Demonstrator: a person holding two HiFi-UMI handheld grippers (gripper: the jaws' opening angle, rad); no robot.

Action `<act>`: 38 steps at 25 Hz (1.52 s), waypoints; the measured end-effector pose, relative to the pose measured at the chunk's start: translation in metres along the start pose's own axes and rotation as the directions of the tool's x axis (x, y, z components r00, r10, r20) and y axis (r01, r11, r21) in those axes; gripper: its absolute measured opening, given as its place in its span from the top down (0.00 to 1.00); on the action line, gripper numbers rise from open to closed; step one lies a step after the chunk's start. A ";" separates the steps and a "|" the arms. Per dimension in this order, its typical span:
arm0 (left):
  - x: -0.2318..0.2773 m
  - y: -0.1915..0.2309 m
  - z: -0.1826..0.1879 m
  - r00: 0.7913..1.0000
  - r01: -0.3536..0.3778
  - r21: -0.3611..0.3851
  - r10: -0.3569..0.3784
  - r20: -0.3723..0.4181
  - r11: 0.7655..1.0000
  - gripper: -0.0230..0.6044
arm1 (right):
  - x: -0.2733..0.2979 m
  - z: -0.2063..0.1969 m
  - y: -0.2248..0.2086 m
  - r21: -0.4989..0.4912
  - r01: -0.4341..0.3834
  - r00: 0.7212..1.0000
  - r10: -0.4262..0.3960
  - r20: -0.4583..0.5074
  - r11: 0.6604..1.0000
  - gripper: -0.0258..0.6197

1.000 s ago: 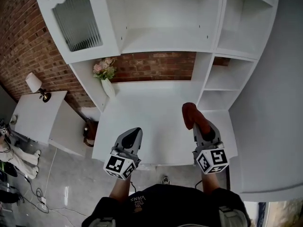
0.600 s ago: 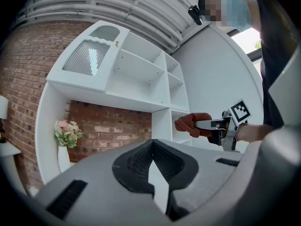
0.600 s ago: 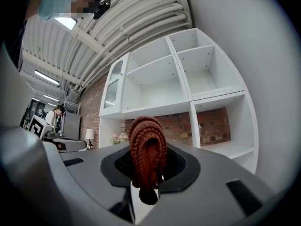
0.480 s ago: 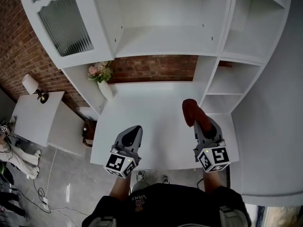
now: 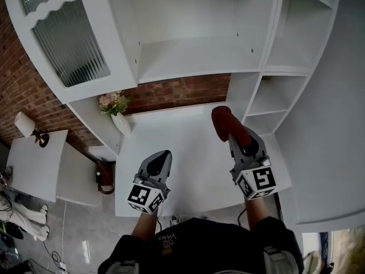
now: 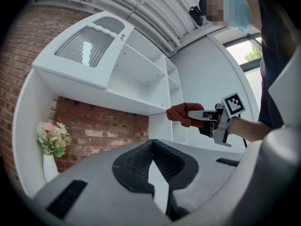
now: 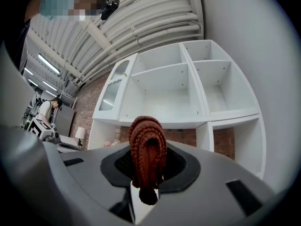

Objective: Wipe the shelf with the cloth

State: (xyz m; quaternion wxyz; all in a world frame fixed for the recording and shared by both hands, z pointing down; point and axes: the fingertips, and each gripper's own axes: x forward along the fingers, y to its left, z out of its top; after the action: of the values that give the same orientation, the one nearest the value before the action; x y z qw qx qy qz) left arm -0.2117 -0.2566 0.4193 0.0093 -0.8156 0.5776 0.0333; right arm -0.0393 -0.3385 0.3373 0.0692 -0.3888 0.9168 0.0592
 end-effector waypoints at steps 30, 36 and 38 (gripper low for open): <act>-0.004 0.066 0.009 0.992 0.101 -0.031 -0.099 0.076 0.994 0.95 | 0.291 0.111 0.059 -0.389 -0.235 0.949 0.125 -0.289 0.891 0.81; -0.005 0.079 0.008 0.993 0.078 -0.048 -0.073 0.096 0.996 0.95 | 0.340 0.101 0.070 -0.358 -0.307 0.893 0.137 -0.428 0.882 0.81; -0.006 0.081 0.006 0.993 0.073 -0.052 -0.067 0.098 0.996 0.95 | 0.351 0.091 0.072 -0.351 -0.324 0.870 0.131 -0.475 0.878 0.81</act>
State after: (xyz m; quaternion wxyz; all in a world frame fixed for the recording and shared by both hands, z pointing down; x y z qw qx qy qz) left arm -0.2904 -0.2778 0.4153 0.0155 -0.8327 0.5464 0.0884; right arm -0.3255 -0.5215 0.1906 -0.2310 -0.2840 0.9141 0.1741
